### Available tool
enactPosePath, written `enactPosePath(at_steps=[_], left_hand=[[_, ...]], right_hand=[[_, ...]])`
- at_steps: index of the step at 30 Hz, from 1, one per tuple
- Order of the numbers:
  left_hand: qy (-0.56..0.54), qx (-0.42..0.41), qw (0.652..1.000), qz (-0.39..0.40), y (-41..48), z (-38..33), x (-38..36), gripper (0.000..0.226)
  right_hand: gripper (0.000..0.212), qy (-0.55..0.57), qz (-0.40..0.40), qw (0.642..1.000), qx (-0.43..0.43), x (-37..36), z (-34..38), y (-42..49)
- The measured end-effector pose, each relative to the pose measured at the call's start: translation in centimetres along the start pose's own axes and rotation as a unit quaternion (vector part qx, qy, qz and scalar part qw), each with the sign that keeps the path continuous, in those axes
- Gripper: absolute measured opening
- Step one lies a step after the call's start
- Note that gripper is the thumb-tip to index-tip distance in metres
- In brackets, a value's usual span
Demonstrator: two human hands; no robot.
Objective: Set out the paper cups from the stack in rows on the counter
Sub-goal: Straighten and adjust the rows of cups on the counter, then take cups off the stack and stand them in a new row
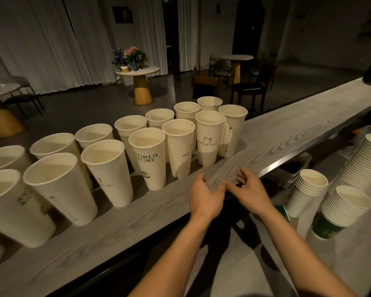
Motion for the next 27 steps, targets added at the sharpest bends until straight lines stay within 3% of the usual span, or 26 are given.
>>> enactPosePath(at_steps=[2, 6, 9, 21, 27], left_hand=[[-0.003, -0.016, 0.999, 0.036, -1.5, 1.0, 1.5, 0.063], [0.064, -0.086, 0.991, 0.079, -5.3, 3.1, 5.9, 0.044], [0.112, -0.109, 0.980, 0.121, -8.6, 5.5, 9.7, 0.037], [0.169, -0.098, 0.976, 0.093, -23.5, 16.4, 26.7, 0.028], [0.191, -0.051, 0.975, 0.099, -32.3, 22.0, 35.5, 0.030]], right_hand=[[0.070, -0.012, -0.008, 1.000, -0.010, -0.9, 0.5, -2.6], [0.028, -0.005, 0.047, 0.999, 0.007, -3.7, 1.5, -8.8], [0.015, -0.039, 0.102, 0.994, 0.028, -6.7, 2.2, -13.2], [0.017, -0.038, 0.289, 0.955, 0.060, -22.0, 5.5, -28.5], [0.039, -0.093, 0.445, 0.886, 0.095, -29.6, 7.0, -37.1]])
Point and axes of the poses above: each hand's wrist, its own y-axis towards the middle knuckle, its own x-axis out of the back of the hand, z = x × y, the point moved 2 cm from there along y, towards the middle knuckle, and after that the axes turned 12 degrees about y, right-handed, at the moved point
